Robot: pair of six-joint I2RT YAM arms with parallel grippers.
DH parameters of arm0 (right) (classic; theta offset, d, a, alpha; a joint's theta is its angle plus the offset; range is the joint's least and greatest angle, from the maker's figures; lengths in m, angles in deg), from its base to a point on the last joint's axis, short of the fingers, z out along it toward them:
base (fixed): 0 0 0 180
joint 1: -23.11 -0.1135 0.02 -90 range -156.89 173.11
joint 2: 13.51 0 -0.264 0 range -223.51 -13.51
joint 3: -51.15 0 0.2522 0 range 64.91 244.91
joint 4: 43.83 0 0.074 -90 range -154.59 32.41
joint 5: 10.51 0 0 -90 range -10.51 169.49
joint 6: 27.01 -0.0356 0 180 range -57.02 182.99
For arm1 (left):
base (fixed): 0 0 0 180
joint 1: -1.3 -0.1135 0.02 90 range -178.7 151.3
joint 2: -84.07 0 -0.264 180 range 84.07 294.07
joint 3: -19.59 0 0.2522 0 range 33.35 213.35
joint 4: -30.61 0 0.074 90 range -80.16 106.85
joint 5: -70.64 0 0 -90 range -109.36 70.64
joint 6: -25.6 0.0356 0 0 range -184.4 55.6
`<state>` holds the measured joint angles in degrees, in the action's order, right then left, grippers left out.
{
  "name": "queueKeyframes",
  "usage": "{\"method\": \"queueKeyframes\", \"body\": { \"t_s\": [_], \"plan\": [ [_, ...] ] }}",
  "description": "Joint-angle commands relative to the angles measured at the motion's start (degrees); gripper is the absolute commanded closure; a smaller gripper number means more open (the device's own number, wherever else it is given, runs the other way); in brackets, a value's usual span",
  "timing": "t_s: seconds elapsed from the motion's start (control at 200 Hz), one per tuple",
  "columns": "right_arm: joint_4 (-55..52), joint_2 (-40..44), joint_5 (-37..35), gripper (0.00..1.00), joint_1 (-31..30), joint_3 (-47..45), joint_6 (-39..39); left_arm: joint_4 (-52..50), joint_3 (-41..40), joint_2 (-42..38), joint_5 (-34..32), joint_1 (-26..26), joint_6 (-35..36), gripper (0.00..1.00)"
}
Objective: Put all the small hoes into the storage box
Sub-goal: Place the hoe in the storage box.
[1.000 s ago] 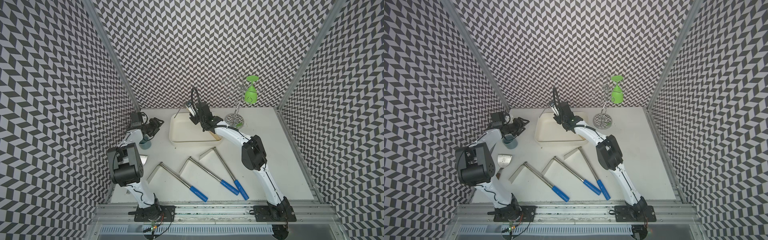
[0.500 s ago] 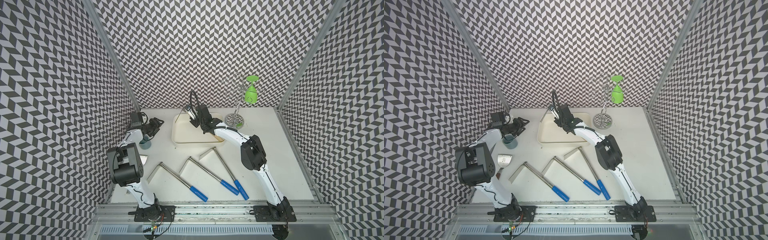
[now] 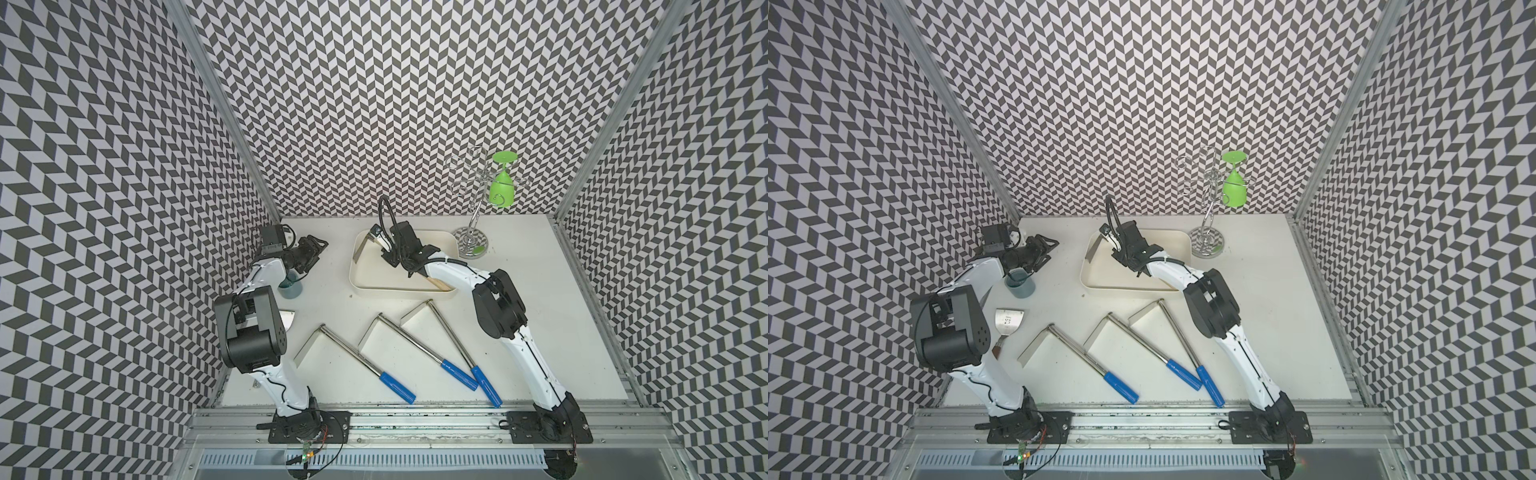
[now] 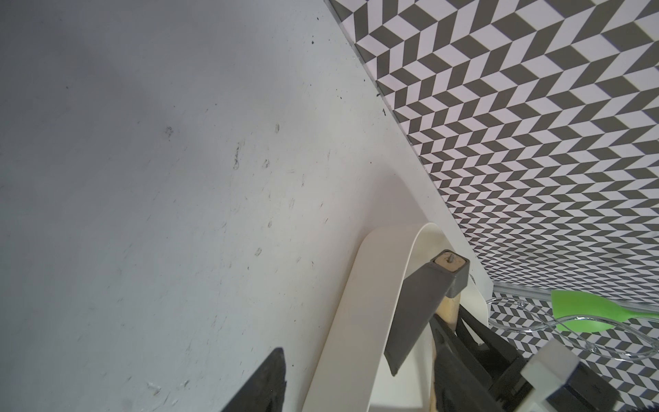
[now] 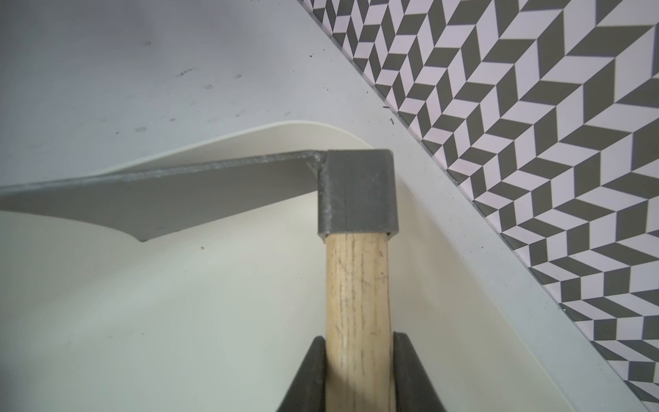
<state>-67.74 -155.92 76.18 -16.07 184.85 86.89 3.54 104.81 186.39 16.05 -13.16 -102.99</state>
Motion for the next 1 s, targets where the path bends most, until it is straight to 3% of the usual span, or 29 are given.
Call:
{"method": "queueKeyframes", "body": {
  "t_s": [0.0,0.19,0.295,0.581,0.996],
  "plan": [
    [4.86,-0.15,1.57,1.00,0.46,-0.25,-1.39,0.81,-0.01,-0.60,-0.35,-0.52,0.80,0.34],
    [5.38,-0.90,2.24,1.00,1.02,-0.72,-2.58,0.62,0.33,-0.28,-0.35,-0.49,0.85,0.33],
    [6.15,-1.20,1.74,0.78,1.21,-0.84,-3.88,0.48,0.52,-0.23,-0.31,-0.52,0.87,0.33],
    [7.35,-1.73,1.10,0.57,1.46,-0.67,-6.40,0.47,0.43,-0.36,-0.26,-0.54,0.88,0.32],
    [7.36,-1.98,2.17,0.49,1.53,-1.14,-8.22,0.70,0.35,-0.41,-0.09,-0.49,0.80,0.31]
  ]
}}
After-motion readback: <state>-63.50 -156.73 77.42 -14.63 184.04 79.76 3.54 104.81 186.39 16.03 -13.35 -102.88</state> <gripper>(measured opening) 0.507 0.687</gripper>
